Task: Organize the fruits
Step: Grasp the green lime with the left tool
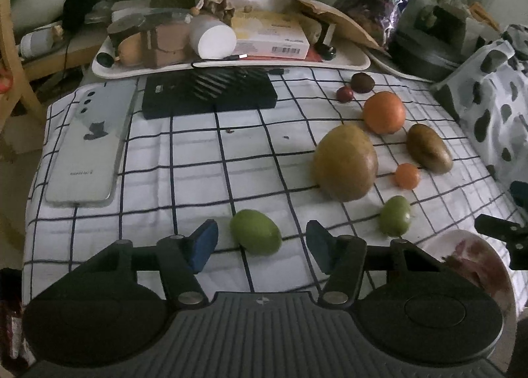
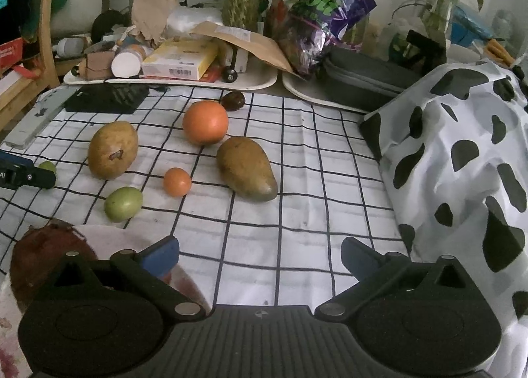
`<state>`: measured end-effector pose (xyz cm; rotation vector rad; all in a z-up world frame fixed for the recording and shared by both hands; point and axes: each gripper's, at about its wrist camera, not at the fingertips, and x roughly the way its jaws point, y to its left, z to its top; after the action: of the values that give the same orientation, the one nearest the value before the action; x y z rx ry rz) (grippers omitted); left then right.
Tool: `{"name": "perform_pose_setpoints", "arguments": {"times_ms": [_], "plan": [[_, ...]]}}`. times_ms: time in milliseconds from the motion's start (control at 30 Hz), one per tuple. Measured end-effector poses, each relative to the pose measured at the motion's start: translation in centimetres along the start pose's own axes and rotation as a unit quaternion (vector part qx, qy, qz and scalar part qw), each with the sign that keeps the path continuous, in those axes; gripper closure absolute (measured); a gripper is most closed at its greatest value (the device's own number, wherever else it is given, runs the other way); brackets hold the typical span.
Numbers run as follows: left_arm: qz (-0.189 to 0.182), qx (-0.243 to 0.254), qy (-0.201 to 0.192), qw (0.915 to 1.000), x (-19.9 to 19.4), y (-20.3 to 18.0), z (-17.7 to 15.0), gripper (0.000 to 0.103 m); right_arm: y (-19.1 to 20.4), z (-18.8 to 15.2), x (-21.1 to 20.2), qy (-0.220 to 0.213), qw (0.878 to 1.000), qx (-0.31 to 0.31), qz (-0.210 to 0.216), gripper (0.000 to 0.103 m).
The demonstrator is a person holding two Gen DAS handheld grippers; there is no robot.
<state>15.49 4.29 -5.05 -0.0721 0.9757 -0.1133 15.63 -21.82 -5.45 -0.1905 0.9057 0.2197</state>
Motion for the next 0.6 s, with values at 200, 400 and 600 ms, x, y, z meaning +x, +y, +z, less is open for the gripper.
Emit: {"name": "perform_pose_setpoints", "arguments": {"times_ms": [200, 400, 600], "plan": [[0.023, 0.022, 0.011, 0.9994, 1.4, -0.3, 0.6, 0.062, -0.1, 0.7, 0.9, 0.001, 1.0, -0.009, -0.001, 0.0], [0.034, 0.046, 0.004, 0.9983, 1.7, -1.2, 0.7, 0.068, -0.3, 1.3, 1.5, 0.002, 1.0, -0.01, -0.001, 0.0], [0.039, 0.075, -0.024, 0.9962, 1.1, -2.6, 1.4, 0.068, -0.8, 2.3, 2.8, 0.006, 1.0, -0.005, 0.001, 0.0]]}}
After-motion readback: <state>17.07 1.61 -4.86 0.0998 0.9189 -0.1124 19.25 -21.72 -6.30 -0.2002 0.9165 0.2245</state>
